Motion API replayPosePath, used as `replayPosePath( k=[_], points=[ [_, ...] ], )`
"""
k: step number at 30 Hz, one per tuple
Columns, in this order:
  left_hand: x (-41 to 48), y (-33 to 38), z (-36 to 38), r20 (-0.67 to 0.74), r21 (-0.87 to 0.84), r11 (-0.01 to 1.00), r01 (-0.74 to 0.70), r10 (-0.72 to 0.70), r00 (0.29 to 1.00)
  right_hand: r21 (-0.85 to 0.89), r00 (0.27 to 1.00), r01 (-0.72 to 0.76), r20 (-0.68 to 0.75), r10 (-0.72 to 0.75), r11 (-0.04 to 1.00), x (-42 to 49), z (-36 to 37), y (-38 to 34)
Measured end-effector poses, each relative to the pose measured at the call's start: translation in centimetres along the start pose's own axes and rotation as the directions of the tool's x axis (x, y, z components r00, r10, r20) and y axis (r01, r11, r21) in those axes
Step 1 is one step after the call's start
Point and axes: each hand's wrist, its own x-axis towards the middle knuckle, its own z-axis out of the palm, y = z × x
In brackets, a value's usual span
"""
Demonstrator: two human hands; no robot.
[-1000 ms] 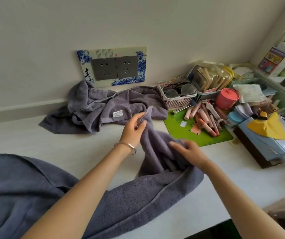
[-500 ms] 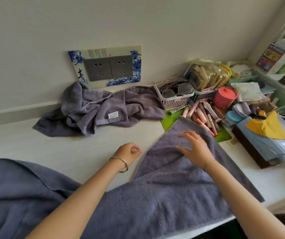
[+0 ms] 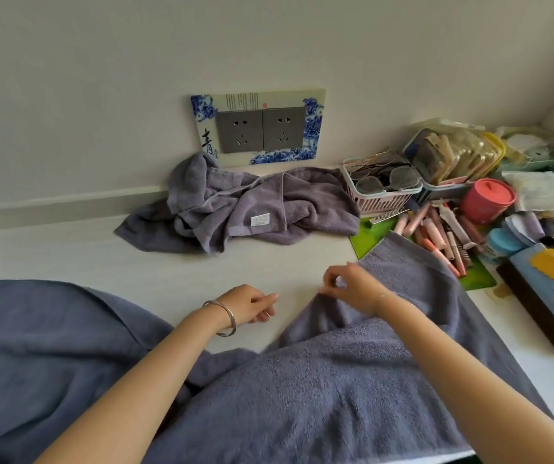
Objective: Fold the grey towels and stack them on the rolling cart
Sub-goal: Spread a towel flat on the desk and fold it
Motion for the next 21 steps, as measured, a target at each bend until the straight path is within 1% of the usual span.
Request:
replayPosePath(
  k=[1,2,3,4,5,6,7,8,9,10,11,12,13,14,15,16,17,18,19,20,21],
  points=[
    [-0.2,-0.3,-0.3,0.007,0.034,0.999,-0.003,0.003,1.0,0.093,0.99,-0.027,-0.139,0.039,0.995,-0.2,-1.2,0.5],
    [-0.5,-0.6,-0.8,-0.01,0.078,0.997,-0.01,0.011,1.0,0.148,0.954,-0.035,-0.29,0.078,0.988,-0.5,-2.3,0.8],
    [-0.7,-0.9,-1.1,-0.041,0.128,0.991,-0.022,0.028,0.999,0.186,0.907,-0.051,-0.402,0.124,0.981,-0.8,-3.2,1.2],
    [-0.8,-1.4,-1.4,-0.078,0.168,0.985,-0.035,0.049,0.996,0.217,0.875,-0.068,-0.456,0.163,0.974,-1.1,-3.8,1.6],
    [-0.9,-1.9,-1.9,-0.111,0.194,0.98,-0.051,0.073,0.991,0.231,0.869,-0.081,-0.459,0.182,0.97,-1.1,-4.0,1.7],
    [-1.0,-2.3,-2.2,-0.12,0.209,0.975,-0.07,0.096,0.988,0.228,0.878,-0.088,-0.442,0.183,0.97,-1.1,-4.1,1.8],
    [-1.1,-2.6,-2.6,-0.114,0.209,0.973,-0.098,0.123,0.986,0.216,0.885,-0.082,-0.434,0.171,0.973,-1.0,-4.1,1.8],
    [-1.2,-2.8,-3.0,-0.115,0.184,0.974,-0.13,0.153,0.982,0.197,0.877,-0.065,-0.456,0.15,0.978,-0.9,-4.1,1.6],
    [-1.4,-2.7,-3.4,-0.147,0.143,0.975,-0.169,0.19,0.971,0.161,0.851,-0.049,-0.51,0.126,0.986,-0.7,-4.2,1.5],
    [-1.5,-2.4,-3.9,-0.221,0.088,0.973,-0.215,0.23,0.948,0.12,0.804,-0.051,-0.583,0.112,0.991,-0.5,-4.4,1.4],
    [-1.6,-1.9,-4.5,-0.327,0.04,0.966,-0.254,0.253,0.911,0.097,0.742,-0.076,-0.66,0.122,0.992,-0.4,-4.6,1.3],
    [-1.5,-1.3,-5.3,-0.457,0.029,0.959,-0.28,0.262,0.85,0.099,0.681,-0.094,-0.72,0.136,0.991,0.0,-4.9,1.0],
    [-1.3,-0.6,-6.1,-0.573,0.064,0.956,-0.286,0.27,0.774,0.1,0.642,-0.095,-0.754,0.138,0.99,0.4,-5.1,0.6],
    [-0.8,0.0,-6.9,-0.664,0.127,0.96,-0.248,0.269,0.698,0.088,0.639,-0.087,-0.76,0.124,0.992,1.1,-5.3,0.3],
    [-0.2,0.5,-7.6,-0.731,0.196,0.968,-0.155,0.25,0.636,0.071,0.665,-0.083,-0.739,0.108,0.994,1.8,-5.2,0.1],
    [0.6,0.7,-8.0,-0.774,0.24,0.97,-0.026,0.208,0.598,0.059,0.707,-0.086,-0.7,0.103,0.995,2.5,-5.1,0.1],
    [1.2,0.8,-8.3,-0.794,0.265,0.959,0.103,0.156,0.588,0.072,0.743,-0.105,-0.657,0.127,0.992,3.1,-4.9,0.1],
    [1.8,1.0,-8.0,-0.788,0.284,0.938,0.201,0.109,0.606,0.106,0.769,-0.14,-0.614,0.176,0.984,3.3,-4.7,0.5],
    [2.3,1.2,-7.5,-0.768,0.315,0.917,0.245,0.095,0.633,0.153,0.781,-0.181,-0.577,0.237,0.971,3.3,-4.6,0.9],
    [2.9,1.6,-6.5,-0.738,0.365,0.901,0.234,0.127,0.663,0.192,0.783,-0.217,-0.551,0.288,0.957,2.9,-4.4,1.7],
    [3.4,2.1,-5.4,-0.696,0.421,0.888,0.184,0.186,0.694,0.215,0.779,-0.252,-0.533,0.33,0.943,2.4,-4.3,2.7]
  ],
)
